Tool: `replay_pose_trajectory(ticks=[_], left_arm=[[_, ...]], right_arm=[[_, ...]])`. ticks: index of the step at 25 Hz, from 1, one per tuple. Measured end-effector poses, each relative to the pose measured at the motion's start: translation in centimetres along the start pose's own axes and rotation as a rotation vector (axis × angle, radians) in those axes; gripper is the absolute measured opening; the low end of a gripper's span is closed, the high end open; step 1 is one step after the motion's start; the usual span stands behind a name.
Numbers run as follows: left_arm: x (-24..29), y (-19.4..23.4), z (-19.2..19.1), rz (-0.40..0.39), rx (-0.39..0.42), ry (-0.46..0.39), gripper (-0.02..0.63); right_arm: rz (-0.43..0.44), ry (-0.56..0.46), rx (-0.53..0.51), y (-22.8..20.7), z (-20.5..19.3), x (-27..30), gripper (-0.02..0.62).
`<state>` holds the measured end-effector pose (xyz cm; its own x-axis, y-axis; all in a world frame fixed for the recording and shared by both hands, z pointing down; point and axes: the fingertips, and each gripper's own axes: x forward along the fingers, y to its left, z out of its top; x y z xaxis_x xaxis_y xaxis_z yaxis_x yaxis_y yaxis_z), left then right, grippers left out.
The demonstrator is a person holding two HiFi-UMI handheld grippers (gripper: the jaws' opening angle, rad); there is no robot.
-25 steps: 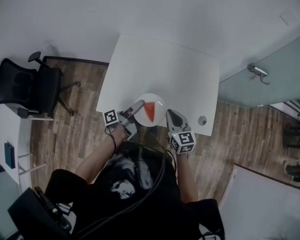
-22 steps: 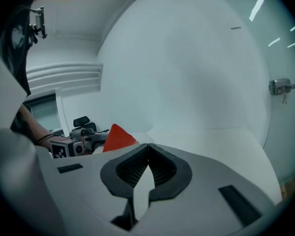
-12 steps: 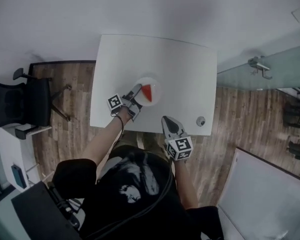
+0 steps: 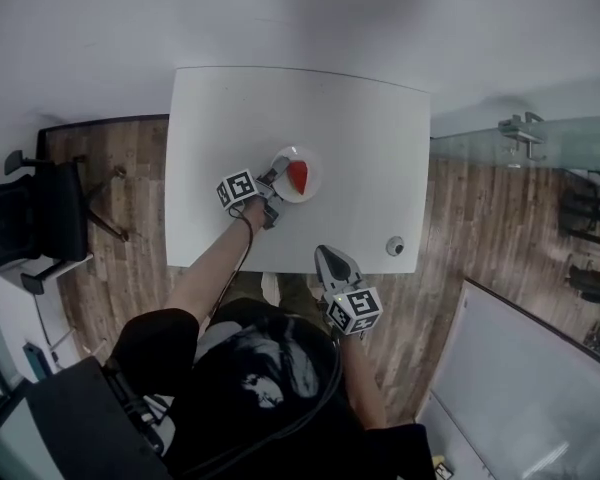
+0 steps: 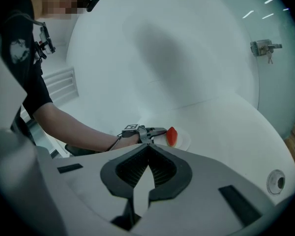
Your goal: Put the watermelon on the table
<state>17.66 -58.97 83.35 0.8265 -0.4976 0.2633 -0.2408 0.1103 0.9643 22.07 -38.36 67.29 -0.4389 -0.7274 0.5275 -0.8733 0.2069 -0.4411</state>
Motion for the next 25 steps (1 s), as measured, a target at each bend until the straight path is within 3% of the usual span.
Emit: replay_pose_trajectory(ticks=[3, 6, 10, 14, 16, 19, 21, 25], left_arm=[[0.2, -0.1, 1.1, 0.103, 0.183, -0.012, 0.080], [-0.5, -0.4, 2.2, 0.227, 0.485, 0.007, 0.103], [-1.1, -1.1, 3.1, 0.359, 0.871, 0.036, 0.198], [-3.1, -2.2, 5.0, 0.451, 1.197, -0.036, 0.202], [-4.3, -3.5, 5.4, 0.456, 1.289, -0.053, 0.196], [-7.4, -7.6, 4.2, 0.402, 1.367, -0.058, 0.013], [-10.2, -9.8, 2.8, 0.357, 1.374, -0.060, 0.006], [-16.5, -14.1, 0.0, 0.279, 1.312, -0.086, 0.006]], right_arm=[[0.018, -0.003, 0.000, 0.4, 0.6, 0.6, 0.009], [0.034, -0.002, -0.007, 0.7, 0.5, 0.8, 0.009], [0.041, -0.001, -0.019, 0.2, 0.9, 1.1, 0.009], [0.045, -0.006, -0.041, 0.1, 1.2, 1.5, 0.009], [0.042, -0.025, -0.059, 0.0, 1.9, 1.5, 0.009], [0.025, -0.071, -0.092, 0.0, 3.5, 1.2, 0.009], [0.019, -0.107, -0.116, 0.2, 4.7, 0.9, 0.009], [0.018, -0.182, -0.175, 1.2, 7.2, 0.1, 0.009]])
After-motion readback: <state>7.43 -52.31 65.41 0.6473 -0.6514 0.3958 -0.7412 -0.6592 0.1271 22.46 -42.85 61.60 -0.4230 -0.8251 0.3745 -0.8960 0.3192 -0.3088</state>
